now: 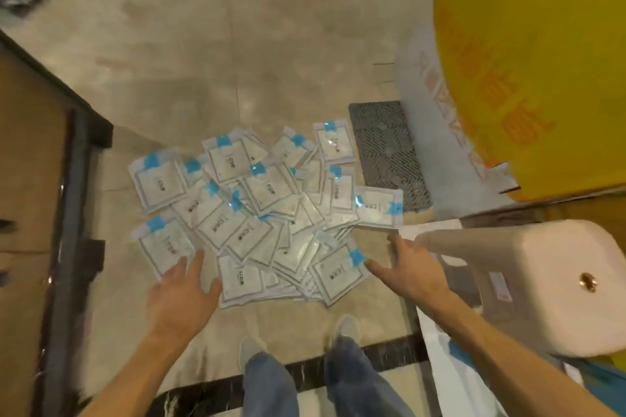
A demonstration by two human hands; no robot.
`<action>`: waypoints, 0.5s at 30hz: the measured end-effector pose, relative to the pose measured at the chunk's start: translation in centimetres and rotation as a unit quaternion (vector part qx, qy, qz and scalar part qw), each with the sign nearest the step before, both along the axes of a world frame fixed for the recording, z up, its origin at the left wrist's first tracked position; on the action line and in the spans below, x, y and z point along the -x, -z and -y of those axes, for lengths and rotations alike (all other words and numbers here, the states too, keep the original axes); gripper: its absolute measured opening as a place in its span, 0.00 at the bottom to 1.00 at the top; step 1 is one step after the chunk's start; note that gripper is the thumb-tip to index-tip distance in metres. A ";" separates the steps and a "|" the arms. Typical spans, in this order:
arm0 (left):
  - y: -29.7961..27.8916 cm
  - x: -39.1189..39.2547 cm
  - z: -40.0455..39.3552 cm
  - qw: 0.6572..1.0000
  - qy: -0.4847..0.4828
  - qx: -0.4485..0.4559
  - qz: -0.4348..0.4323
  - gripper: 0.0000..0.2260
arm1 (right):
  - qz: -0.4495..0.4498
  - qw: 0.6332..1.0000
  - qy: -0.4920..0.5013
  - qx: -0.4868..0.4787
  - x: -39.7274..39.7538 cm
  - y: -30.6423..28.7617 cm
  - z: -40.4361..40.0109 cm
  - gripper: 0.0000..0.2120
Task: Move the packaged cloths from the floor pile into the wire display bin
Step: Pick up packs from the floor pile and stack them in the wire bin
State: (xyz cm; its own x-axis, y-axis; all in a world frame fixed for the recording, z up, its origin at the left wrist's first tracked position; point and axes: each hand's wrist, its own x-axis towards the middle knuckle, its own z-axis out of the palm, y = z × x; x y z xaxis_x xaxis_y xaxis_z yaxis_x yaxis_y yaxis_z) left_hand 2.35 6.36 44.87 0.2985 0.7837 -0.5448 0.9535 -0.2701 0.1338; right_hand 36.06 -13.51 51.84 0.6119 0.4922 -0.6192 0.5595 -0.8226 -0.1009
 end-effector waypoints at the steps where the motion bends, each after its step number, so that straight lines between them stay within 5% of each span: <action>1: 3.1 -0.1 -0.2 1.000 -0.001 0.005 -0.007 0.33 | -0.003 1.000 -0.001 0.000 0.2 3.0 -0.7 0.41; 9: 29.0 0.1 -0.3 0.998 -0.035 0.053 -0.029 0.31 | -0.075 0.988 0.135 -0.001 2.1 32.2 -1.1 0.36; 15: 45.9 2.3 1.2 0.986 -0.139 0.091 0.010 0.32 | -0.047 0.957 0.285 -0.008 2.9 50.6 1.7 0.37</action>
